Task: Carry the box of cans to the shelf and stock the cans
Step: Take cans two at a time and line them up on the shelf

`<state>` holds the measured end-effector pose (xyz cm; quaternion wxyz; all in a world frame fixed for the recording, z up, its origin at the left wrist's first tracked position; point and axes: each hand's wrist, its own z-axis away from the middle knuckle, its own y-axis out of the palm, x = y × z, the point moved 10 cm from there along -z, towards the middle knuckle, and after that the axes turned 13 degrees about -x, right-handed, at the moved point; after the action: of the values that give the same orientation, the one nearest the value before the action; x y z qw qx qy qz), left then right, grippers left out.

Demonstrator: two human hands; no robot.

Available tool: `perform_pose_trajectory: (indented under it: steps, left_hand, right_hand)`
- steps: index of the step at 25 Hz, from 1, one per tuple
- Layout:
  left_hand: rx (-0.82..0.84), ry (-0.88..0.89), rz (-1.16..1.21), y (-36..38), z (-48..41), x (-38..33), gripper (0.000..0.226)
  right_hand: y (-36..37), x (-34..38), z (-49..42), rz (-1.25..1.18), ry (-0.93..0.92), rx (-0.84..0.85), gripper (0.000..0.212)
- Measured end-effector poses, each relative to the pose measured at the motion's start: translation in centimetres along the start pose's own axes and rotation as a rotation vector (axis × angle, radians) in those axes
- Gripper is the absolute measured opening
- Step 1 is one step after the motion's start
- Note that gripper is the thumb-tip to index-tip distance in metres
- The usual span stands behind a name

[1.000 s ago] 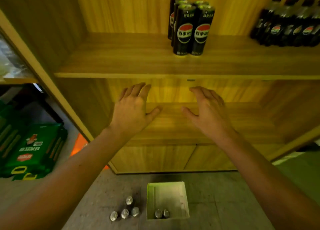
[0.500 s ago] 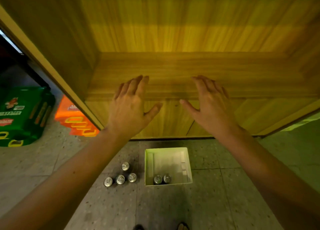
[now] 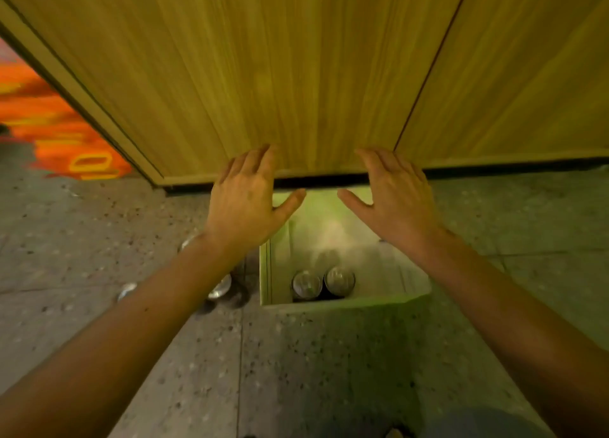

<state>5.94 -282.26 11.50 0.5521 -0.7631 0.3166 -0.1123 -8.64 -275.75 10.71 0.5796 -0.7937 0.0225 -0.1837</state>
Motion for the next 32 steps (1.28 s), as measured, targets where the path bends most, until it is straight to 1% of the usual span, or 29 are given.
perform_pose_trajectory:
  steps: [2, 5, 7, 10, 12, 14, 17, 20, 22, 24, 26, 29, 32]
  left_hand:
    - [0.03, -0.02, 0.028, 3.9, 2.9, 0.6, 0.082]
    - [0.123, -0.034, 0.093, 8.6, 7.7, 0.4, 0.079]
    - [0.162, -0.032, 0.111, 10.5, 10.0, 0.0, 0.075]
    - [0.315, -0.05, 0.151, 14.4, 12.7, -0.9, 0.078]
    - [0.399, -0.116, 0.222, 16.2, 13.6, -1.3, 0.076]
    - [0.431, -0.192, 0.297, 17.0, 13.6, -1.2, 0.071]
    - [0.424, -0.269, 0.354, 17.3, 13.1, -0.8, 0.066]
    - [0.393, -0.3, 0.356, 17.3, 12.2, -0.6, 0.065]
    - [0.405, -0.329, 0.372, 17.3, 11.6, -0.2, 0.064]
    - [0.416, -0.359, 0.413, 16.1, 10.8, 0.1, 0.063]
    - [0.351, -0.373, 0.451, 12.1, 8.3, 0.1, 0.063]
    - [0.225, -0.366, 0.463, 1.9, 2.7, -0.8, 0.067]
    - [0.214, -0.397, 0.521, -9.5, -3.0, -2.3, 0.072]
  right_hand:
    - [4.7, -1.2, 2.6, 0.01, -0.006, 0.051, 0.066]
    - [9.8, -2.4, 7.0, 0.014, 0.018, 0.184, 0.066]
    - [11.8, -2.7, 9.0, -0.015, 0.035, 0.247, 0.065]
    - [14.5, -2.6, 10.9, -0.1, 0.079, 0.333, 0.065]
    - [15.9, -2.6, 11.5, -0.168, 0.142, 0.405, 0.062]
    - [16.9, -2.8, 11.6, -0.213, 0.192, 0.467, 0.062]
    - [17.4, -3.1, 10.6, -0.205, 0.181, 0.464, 0.069]
    - [17.2, -3.2, 9.0, -0.173, 0.144, 0.37, 0.071]
    - [16.6, -3.9, 8.2, -0.153, 0.182, 0.323, 0.074]
    - [14.9, -4.2, 7.8, -0.149, 0.207, 0.292, 0.074]
    - [10.7, -3.8, 6.0, -0.189, 0.221, 0.219, 0.07]
    - [0.6, -2.0, 2.3, -0.3, 0.26, 0.103, 0.066]
    - [-11.3, 1.4, -1.8, -0.361, 0.268, 0.073, 0.068]
